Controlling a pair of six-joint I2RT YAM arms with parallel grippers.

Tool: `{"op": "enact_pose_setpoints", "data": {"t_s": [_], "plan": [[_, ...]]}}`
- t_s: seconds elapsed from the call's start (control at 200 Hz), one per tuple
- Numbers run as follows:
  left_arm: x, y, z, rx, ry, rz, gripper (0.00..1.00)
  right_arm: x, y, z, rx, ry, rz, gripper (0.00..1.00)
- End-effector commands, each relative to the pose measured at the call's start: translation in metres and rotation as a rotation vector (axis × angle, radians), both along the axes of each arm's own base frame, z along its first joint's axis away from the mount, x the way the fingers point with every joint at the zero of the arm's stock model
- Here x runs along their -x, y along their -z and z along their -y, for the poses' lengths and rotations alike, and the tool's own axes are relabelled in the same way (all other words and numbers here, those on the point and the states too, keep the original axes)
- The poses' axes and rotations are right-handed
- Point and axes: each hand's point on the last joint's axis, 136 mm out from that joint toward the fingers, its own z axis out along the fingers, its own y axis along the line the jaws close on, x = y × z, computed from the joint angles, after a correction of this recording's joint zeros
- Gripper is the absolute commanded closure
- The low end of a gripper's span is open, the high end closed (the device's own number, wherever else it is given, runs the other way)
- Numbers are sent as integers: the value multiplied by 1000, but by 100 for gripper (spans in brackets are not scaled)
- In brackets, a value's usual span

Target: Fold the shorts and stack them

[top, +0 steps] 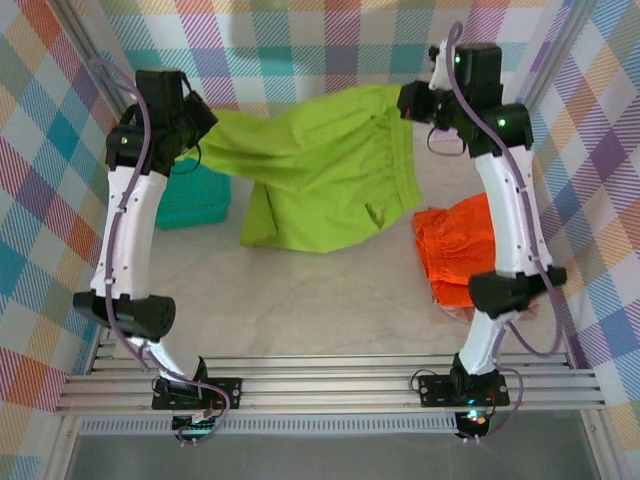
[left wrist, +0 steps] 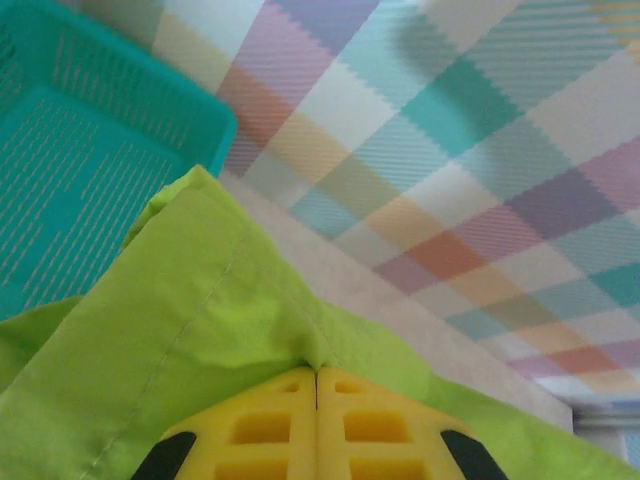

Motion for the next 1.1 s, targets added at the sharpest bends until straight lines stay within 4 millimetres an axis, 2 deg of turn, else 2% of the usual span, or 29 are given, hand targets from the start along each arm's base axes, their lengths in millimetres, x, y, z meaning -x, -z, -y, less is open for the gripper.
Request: {"op": "enact_pose_setpoints", "data": {"t_s": [0.0, 0.065, 0.115, 0.13, 0.15, 0.185, 0.195, 0.28, 0.29, 0.345, 0.355, 0.465, 0.53, 0.615, 0.68, 0.775, 0.895, 0.985, 1.095], "plan": [[44, -75, -17, -37, -26, 182, 100, 37, -55, 4, -16, -65, 133, 100], [63, -84, -21, -33, -30, 219, 100, 49, -55, 5, -14, -81, 141, 100], [81, -86, -22, -26, -26, 251, 100, 55, -40, 6, -13, -84, 125, 100], [84, -82, -23, -24, -23, 251, 100, 59, -41, 7, -18, -83, 140, 100], [88, -76, -22, -19, -20, 250, 100, 57, -25, 6, -18, -81, 120, 100], [101, -69, -23, -6, -18, 265, 100, 69, -14, 10, -23, -74, 130, 100], [106, -70, -23, -1, -16, 276, 100, 74, -18, 12, -28, -72, 153, 100], [130, -26, -24, 34, -13, 243, 100, 95, 29, 21, -25, -43, 143, 100], [132, -18, -24, 38, -14, 232, 100, 98, 30, 23, -28, -40, 148, 100], [146, 20, -24, 67, -16, 181, 100, 112, 67, 27, -27, -27, 95, 100], [148, 28, -24, 72, -19, 170, 100, 116, 69, 28, -30, -27, 96, 100], [172, 110, -23, 148, -49, 30, 100, 145, 151, 31, -39, -30, -74, 100], [184, 155, -19, 198, -61, -51, 100, 163, 191, 33, -36, -35, -164, 100], [195, 196, -10, 236, -37, -134, 100, 184, 234, 44, -11, 2, -262, 100], [205, 219, -6, 245, -33, -195, 100, 197, 252, 51, 13, 26, -300, 100], [217, 231, -6, 240, -43, -232, 100, 210, 260, 57, 18, 48, -331, 100], [221, 216, -14, 216, -65, -207, 100, 217, 260, 55, -28, 51, -367, 100], [210, 197, -13, 182, -53, -186, 100, 211, 260, 54, -40, 72, -393, 100], [183, 185, -8, 146, -40, -199, 100, 199, 262, 61, -17, 136, -439, 100]]}}
